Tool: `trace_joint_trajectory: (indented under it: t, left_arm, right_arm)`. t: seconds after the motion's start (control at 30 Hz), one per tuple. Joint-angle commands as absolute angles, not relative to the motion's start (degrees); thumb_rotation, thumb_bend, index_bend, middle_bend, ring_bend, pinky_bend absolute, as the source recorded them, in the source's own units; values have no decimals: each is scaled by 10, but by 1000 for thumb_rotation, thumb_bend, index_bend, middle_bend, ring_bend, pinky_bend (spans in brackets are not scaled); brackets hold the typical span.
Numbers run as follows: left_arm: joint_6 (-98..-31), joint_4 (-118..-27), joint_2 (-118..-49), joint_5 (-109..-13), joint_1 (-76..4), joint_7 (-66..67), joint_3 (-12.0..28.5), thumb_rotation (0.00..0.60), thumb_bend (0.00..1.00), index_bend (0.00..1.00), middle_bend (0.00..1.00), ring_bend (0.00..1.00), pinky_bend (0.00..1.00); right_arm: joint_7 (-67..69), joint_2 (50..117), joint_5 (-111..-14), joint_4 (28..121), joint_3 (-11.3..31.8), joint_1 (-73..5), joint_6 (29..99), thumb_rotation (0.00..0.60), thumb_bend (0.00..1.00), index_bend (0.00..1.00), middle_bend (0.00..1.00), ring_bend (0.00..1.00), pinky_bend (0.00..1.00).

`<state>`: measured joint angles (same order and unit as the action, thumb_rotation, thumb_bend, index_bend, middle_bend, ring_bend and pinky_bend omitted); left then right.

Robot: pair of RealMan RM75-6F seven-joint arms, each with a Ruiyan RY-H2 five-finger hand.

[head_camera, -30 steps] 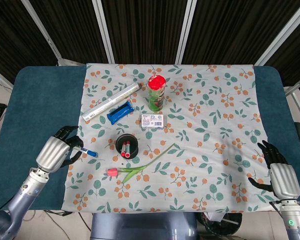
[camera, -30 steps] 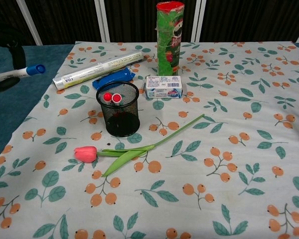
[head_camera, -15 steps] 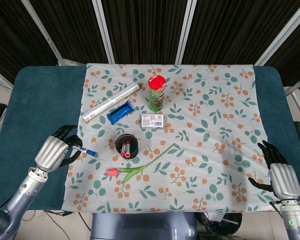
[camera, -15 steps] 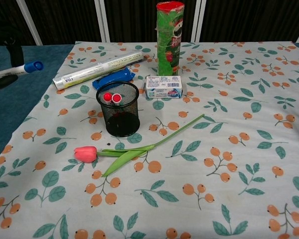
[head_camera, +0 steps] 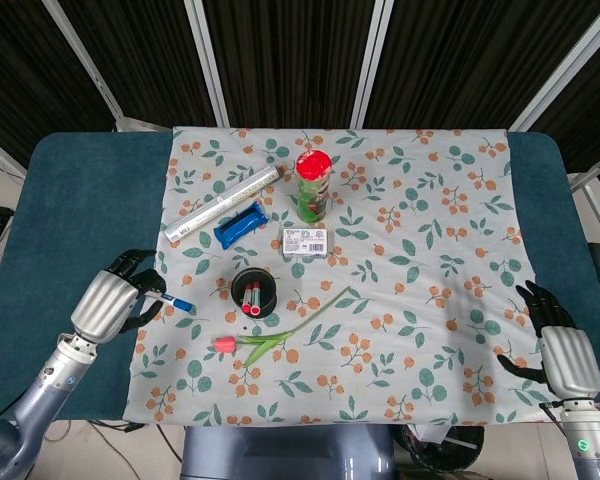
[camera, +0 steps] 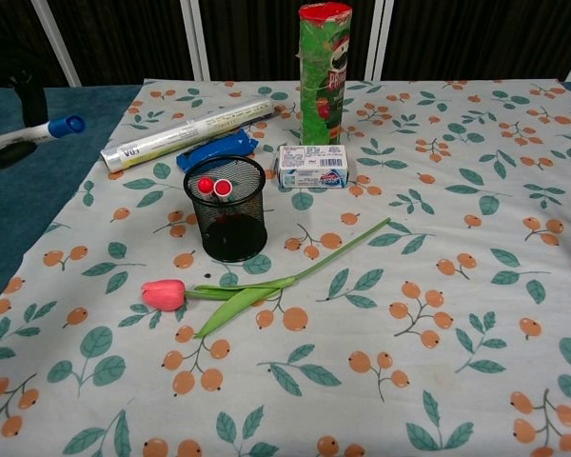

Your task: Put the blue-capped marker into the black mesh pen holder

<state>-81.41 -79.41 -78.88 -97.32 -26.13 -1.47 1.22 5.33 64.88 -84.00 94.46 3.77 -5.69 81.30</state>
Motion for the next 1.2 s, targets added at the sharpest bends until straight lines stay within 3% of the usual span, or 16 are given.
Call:
trace_joint_trajectory:
  t: [0.03, 0.5, 0.63, 0.97, 1.2]
  left_arm:
    - [-809, -798, -792, -972, -265, -16, 15, 600, 361, 532, 514, 161, 207]
    - [-725, -874, -851, -926, -340, -42, 77, 600, 356, 532, 511, 161, 207]
    - [-648, -872, -887, -860, -383, -99, 110, 600, 354, 529, 504, 161, 204]
    - [-601, -834, -935, -822, -425, -129, 134, 600, 353, 528, 503, 161, 202]
    - [-582, -810, -947, -809, -435, -151, 129, 600, 348, 518, 494, 157, 196]
  right_arm:
    - [54, 649, -839, 945, 38, -57, 813, 600, 225, 34, 0, 0, 176]
    - [57, 648, -834, 944, 40, -59, 808, 600, 225, 34, 0, 0, 176]
    - [59, 648, -830, 945, 41, -60, 804, 600, 225, 34, 0, 0, 176]
    - [59, 646, -821, 949, 43, -61, 797, 600, 225, 34, 0, 0, 176]
    - [59, 645, -818, 952, 43, -61, 795, 600, 224, 38, 0, 0, 176]
